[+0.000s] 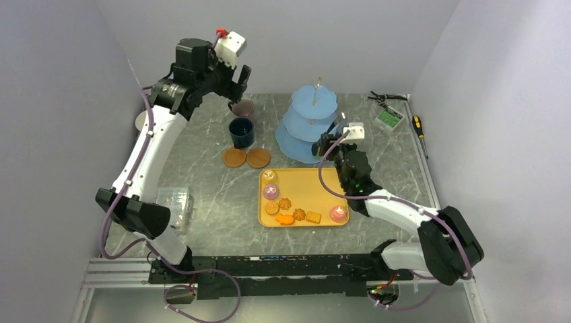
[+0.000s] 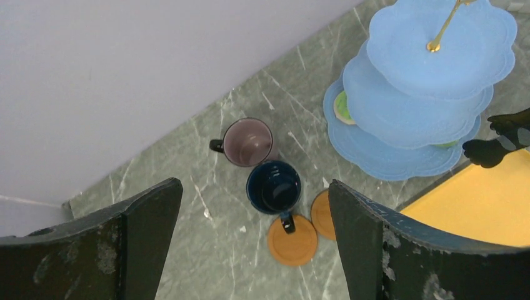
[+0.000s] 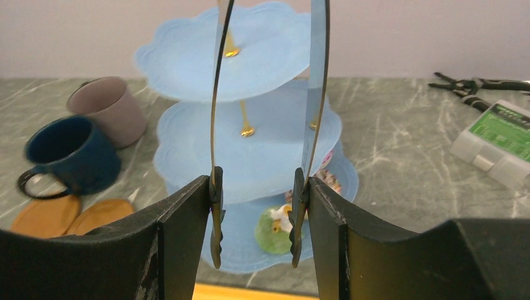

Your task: Serve the afternoon tea

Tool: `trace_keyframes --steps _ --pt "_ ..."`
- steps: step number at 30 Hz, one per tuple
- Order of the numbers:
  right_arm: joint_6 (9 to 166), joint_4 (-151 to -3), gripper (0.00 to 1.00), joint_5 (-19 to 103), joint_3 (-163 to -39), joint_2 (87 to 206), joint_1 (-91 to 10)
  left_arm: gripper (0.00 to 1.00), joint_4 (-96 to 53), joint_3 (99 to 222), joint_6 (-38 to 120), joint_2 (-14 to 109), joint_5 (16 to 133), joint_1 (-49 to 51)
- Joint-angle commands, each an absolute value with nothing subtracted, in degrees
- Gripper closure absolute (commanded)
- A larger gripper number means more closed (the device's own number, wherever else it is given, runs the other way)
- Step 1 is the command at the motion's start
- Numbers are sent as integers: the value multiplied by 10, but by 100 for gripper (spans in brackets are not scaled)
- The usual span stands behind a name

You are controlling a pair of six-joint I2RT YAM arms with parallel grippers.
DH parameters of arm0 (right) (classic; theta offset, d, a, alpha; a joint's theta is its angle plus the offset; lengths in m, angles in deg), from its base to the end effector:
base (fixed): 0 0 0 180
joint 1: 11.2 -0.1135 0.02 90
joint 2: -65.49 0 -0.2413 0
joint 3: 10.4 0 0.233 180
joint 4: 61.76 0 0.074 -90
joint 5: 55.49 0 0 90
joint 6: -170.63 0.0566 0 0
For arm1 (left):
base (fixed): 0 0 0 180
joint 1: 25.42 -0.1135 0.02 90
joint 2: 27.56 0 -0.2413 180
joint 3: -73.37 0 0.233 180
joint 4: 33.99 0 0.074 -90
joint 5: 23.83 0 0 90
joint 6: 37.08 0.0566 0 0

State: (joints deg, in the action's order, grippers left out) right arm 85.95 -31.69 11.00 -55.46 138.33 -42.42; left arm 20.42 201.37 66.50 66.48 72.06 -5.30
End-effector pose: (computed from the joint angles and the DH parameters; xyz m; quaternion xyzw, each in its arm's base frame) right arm 0.2518 0.1262 0.2405 -0.0088 0.6940 0.0873 0.7146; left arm 0.3288 -0.1267 0.4388 0.2658 0.7766 -0.0746 0.5663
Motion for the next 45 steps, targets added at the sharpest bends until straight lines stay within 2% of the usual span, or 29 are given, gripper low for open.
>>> trace_keyframes --steps 1,8,13,25,40,45 --pt "854 -371 41 111 -547 1320 -473 7 294 2046 642 661 734 -76" --pt "907 -451 41 70 -531 1230 -619 7 360 2052 613 669 762 -117" --pt "913 -441 40 76 -558 1275 -670 7 381 2049 606 672 764 -127" --pt "875 -381 40 139 -697 1495 -666 7 436 2067 587 699 786 -162" --pt "868 -331 41 167 -721 1589 -641 7 395 2038 587 667 803 -173" --pt "868 -320 51 170 -724 1603 -637 7 390 2038 587 662 802 -173"
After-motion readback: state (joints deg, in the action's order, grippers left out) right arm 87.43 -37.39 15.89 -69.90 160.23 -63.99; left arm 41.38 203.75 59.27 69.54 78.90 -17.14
